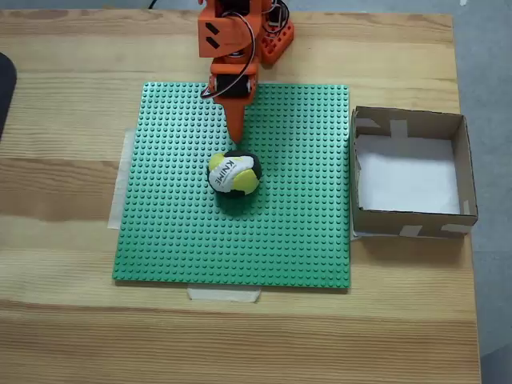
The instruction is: Pick the ball and put it in the box.
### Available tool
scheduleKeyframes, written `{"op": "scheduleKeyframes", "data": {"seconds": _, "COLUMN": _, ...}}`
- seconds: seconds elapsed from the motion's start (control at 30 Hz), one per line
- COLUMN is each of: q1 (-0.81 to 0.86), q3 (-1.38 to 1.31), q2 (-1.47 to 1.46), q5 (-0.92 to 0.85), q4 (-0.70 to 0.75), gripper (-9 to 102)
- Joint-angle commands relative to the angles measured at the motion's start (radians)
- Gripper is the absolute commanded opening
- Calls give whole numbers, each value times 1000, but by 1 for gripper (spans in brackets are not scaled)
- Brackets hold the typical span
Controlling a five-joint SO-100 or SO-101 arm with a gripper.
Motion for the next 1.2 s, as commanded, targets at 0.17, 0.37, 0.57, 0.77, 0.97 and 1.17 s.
{"op": "scheduleKeyframes", "data": {"seconds": 0.17, "q1": 8, "q3": 9, "q2": 9, "q5": -8, "q4": -11, "gripper": -1}}
{"op": "scheduleKeyframes", "data": {"seconds": 0.37, "q1": -2, "q3": 11, "q2": 9, "q5": -8, "q4": -17, "gripper": -1}}
{"op": "scheduleKeyframes", "data": {"seconds": 0.57, "q1": 14, "q3": 11, "q2": 9, "q5": 9, "q4": -17, "gripper": -1}}
{"op": "scheduleKeyframes", "data": {"seconds": 0.77, "q1": 15, "q3": 11, "q2": 9, "q5": 9, "q4": -17, "gripper": -1}}
{"op": "scheduleKeyframes", "data": {"seconds": 0.97, "q1": 3, "q3": 11, "q2": 9, "q5": -5, "q4": -17, "gripper": -1}}
{"op": "scheduleKeyframes", "data": {"seconds": 1.17, "q1": 3, "q3": 11, "q2": 9, "q5": -11, "q4": -18, "gripper": -1}}
